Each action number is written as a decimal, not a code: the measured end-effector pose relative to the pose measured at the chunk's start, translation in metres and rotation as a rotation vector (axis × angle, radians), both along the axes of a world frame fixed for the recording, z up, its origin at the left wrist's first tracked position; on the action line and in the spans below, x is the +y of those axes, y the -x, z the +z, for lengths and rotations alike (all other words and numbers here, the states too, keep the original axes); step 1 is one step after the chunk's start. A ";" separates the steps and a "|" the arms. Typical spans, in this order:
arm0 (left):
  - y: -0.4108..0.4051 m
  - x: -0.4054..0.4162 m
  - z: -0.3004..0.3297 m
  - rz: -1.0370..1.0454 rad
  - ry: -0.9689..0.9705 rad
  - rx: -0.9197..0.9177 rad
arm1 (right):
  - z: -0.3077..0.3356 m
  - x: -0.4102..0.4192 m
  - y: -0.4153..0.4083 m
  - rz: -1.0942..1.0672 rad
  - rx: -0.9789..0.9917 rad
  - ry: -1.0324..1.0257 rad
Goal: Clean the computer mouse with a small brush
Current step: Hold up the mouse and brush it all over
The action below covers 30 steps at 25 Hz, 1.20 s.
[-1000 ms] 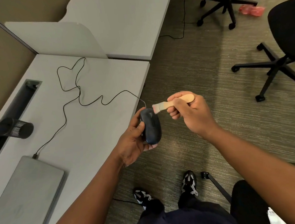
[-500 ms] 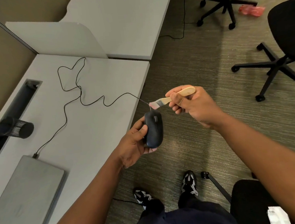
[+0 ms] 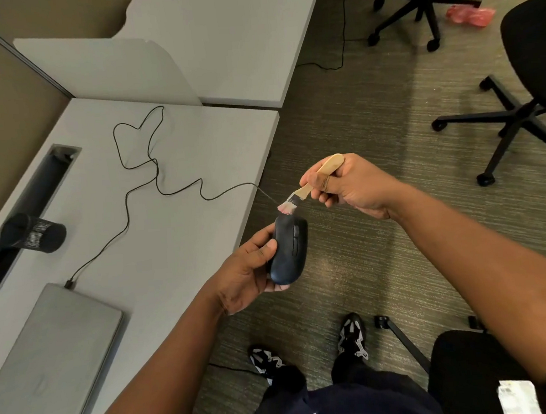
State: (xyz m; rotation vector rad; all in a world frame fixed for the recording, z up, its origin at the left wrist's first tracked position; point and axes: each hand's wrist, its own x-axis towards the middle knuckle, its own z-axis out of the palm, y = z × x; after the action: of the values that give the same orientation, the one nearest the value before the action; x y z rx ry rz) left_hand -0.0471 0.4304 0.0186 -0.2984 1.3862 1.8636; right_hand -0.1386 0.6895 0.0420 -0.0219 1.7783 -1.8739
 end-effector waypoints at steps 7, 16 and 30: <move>0.000 -0.003 -0.002 -0.050 -0.006 0.008 | -0.010 -0.013 0.002 -0.216 0.122 -0.235; 0.000 -0.005 -0.002 -0.024 -0.029 -0.004 | 0.003 -0.007 0.001 0.003 0.046 0.007; -0.002 -0.006 0.003 0.017 -0.042 -0.004 | -0.005 -0.011 -0.003 -0.314 0.010 0.127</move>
State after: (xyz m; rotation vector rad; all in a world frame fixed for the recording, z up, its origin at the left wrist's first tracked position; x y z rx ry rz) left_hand -0.0450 0.4248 0.0219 -0.2935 1.3444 1.9024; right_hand -0.1358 0.6783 0.0372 0.2135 1.7459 -2.2081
